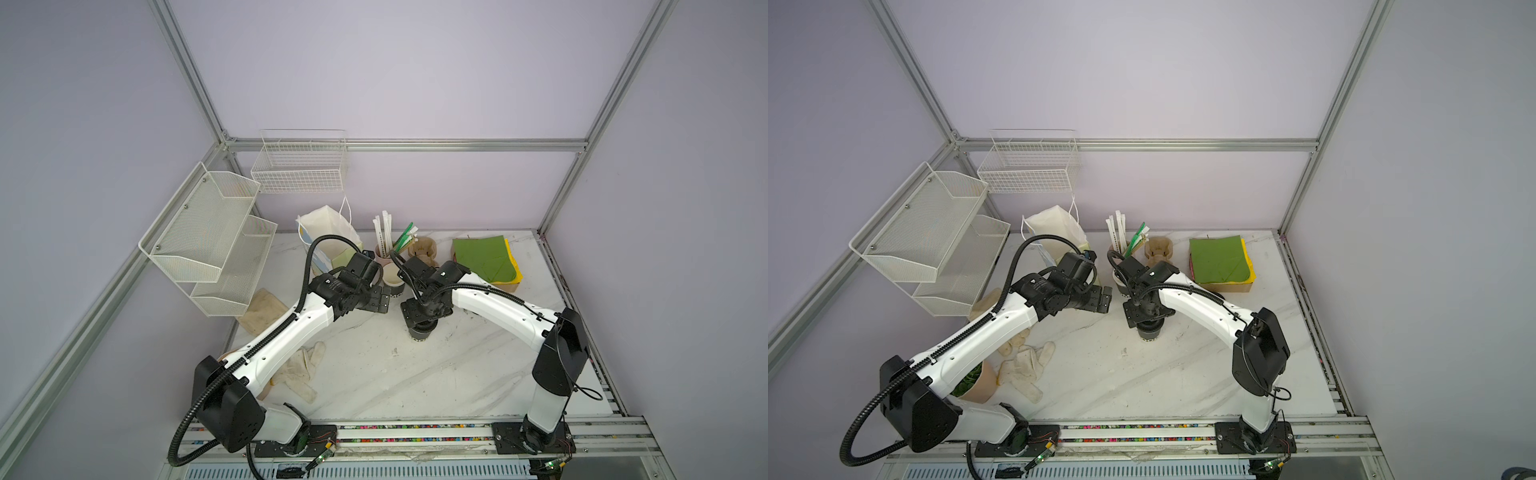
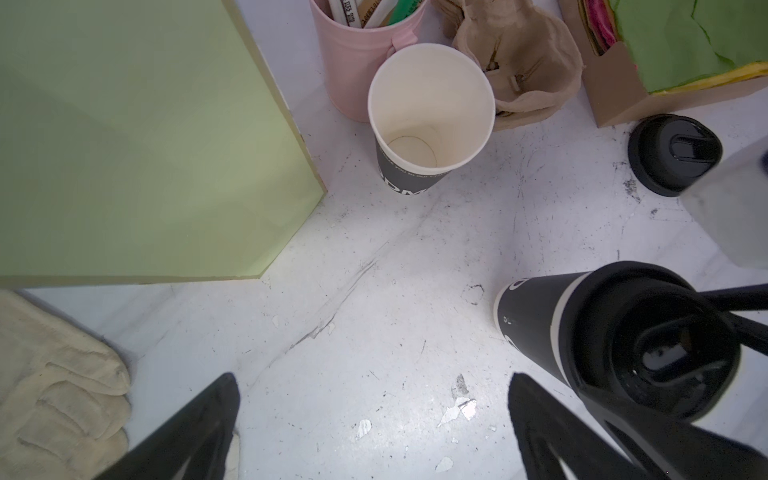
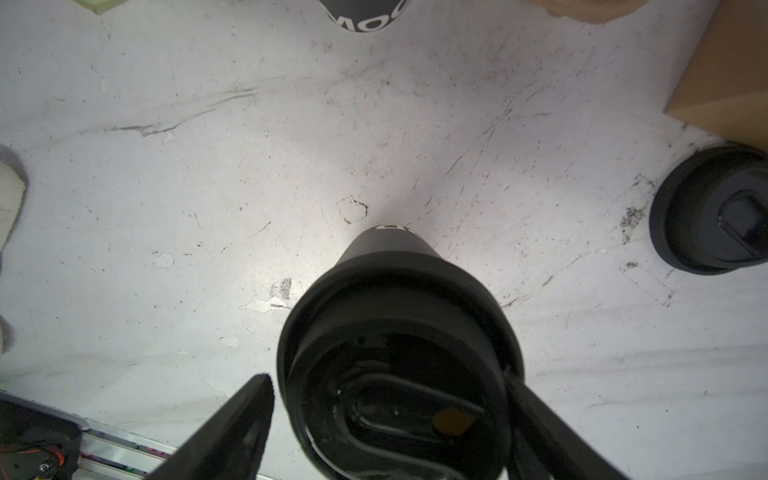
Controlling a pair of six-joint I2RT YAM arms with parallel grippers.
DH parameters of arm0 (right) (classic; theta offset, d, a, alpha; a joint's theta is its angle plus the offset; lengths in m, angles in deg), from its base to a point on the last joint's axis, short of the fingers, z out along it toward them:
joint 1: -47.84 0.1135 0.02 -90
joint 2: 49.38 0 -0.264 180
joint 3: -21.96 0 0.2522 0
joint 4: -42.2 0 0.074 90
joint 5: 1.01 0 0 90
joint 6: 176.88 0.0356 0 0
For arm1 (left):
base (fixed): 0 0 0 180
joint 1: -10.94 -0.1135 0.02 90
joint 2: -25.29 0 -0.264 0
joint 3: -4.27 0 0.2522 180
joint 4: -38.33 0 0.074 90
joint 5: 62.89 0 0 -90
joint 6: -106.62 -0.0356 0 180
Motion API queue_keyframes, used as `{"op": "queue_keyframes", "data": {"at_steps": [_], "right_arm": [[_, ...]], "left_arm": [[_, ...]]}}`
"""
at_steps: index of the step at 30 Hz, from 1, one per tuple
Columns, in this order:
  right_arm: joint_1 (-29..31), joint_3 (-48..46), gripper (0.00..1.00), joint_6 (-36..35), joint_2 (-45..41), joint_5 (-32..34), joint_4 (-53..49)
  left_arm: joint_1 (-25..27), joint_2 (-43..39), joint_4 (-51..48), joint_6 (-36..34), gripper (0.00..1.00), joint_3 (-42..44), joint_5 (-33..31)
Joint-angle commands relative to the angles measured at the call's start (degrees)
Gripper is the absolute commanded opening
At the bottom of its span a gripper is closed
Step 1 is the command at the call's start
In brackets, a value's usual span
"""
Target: Pack the takeout coffee
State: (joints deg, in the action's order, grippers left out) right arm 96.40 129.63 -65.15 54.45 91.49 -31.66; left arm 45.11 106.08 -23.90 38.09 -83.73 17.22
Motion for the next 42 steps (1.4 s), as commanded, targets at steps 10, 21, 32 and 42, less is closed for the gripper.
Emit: {"op": "queue_keyframes", "data": {"at_steps": [10,21,32,42], "right_arm": [[0.31,-4.12,0.86,-1.62,-4.41,-0.7,-0.38],[0.31,-6.58,0.85,0.76,-6.23,1.92,-0.2],[0.3,-8.42,0.88,2.98,-7.15,1.16,1.34],[0.19,-7.67,0.89,2.66,-7.7,-0.47,2.15]], "left_arm": [[-0.77,-4.31,7.9,6.4,1.0,8.11,15.34],[-1.13,-11.27,19.07,11.82,1.0,18.63,24.22],[-1.13,-13.81,27.37,15.84,1.0,26.39,28.76],[-1.06,-12.77,28.81,16.49,0.99,27.74,29.81]]}}
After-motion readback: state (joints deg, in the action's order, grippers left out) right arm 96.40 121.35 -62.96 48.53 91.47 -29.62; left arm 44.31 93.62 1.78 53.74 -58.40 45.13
